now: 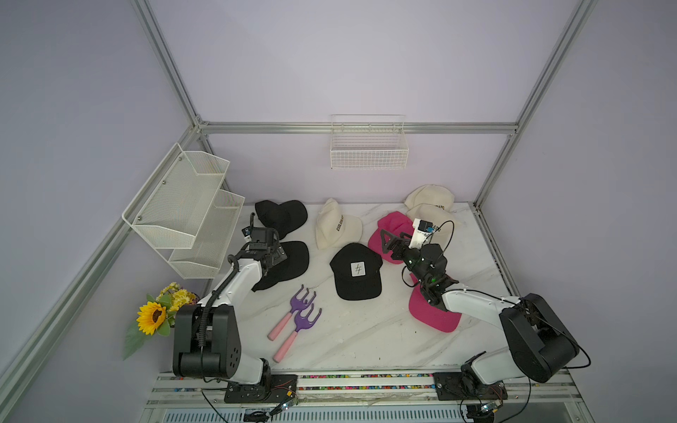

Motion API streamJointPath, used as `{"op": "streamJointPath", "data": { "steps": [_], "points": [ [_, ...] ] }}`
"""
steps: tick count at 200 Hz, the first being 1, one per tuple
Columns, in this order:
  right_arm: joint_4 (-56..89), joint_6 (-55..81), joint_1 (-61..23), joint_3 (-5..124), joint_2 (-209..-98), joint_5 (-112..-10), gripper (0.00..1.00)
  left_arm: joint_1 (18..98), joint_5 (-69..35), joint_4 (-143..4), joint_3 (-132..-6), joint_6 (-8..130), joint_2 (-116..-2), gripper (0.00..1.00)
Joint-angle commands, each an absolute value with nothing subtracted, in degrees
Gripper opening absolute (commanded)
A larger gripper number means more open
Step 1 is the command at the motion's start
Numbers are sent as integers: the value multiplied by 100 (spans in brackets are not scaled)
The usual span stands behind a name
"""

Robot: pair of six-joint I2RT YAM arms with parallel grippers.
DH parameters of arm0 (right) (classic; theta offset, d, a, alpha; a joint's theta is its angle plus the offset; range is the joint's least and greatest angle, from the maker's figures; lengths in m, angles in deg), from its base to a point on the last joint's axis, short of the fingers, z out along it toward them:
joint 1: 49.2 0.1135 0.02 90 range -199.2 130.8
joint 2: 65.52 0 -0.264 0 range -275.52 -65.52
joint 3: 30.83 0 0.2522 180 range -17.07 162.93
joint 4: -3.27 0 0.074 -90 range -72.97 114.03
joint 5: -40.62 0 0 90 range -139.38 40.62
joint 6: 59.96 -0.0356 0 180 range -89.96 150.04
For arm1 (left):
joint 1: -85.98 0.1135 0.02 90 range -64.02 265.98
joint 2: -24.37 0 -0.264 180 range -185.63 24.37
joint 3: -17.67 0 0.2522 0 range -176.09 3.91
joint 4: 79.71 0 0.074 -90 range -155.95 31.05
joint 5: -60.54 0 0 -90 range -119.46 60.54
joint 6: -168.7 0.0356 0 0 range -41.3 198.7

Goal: Stack the baseball caps by color
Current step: Pick up the baseball cap from the center of the board.

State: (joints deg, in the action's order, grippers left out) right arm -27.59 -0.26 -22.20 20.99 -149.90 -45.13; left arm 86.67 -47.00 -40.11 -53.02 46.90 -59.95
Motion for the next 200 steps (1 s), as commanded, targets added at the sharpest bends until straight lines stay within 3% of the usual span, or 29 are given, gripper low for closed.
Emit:
{"op": "streamJointPath", "data": {
  "steps": [1, 65, 77, 103, 146, 155, 200],
  "points": [
    [-2881, 43, -2246, 2123, -14799, -4387, 97, 8800, -4221, -4351, -5334, 4916, -6104, 100],
    [-2686, -62, -2250, 2266, -14796, -4577, 97, 8994, -3498, -4563, -5582, 5204, -6952, 98],
    [-2674, -89, -2249, 2257, -14788, -4590, 97, 8994, -3499, -4660, -5583, 5206, -7043, 86],
    [-2879, -57, -2249, 2140, -14727, -4827, 93, 8988, -3494, -4978, -5424, 5163, -6929, 47],
    [-3122, 256, -2334, 2150, -14472, -5302, 96, 8947, -3345, -5409, -5229, 5564, -6680, 5],
    [-3122, 387, -2369, 2173, -14395, -5371, 97, 8871, -3403, -5402, -5279, 5714, -6624, 0],
    [-3047, 2141, -2600, 2206, -13896, -5860, 97, 7911, -3764, -5549, -5506, 7054, -6125, 0]
  ]
}}
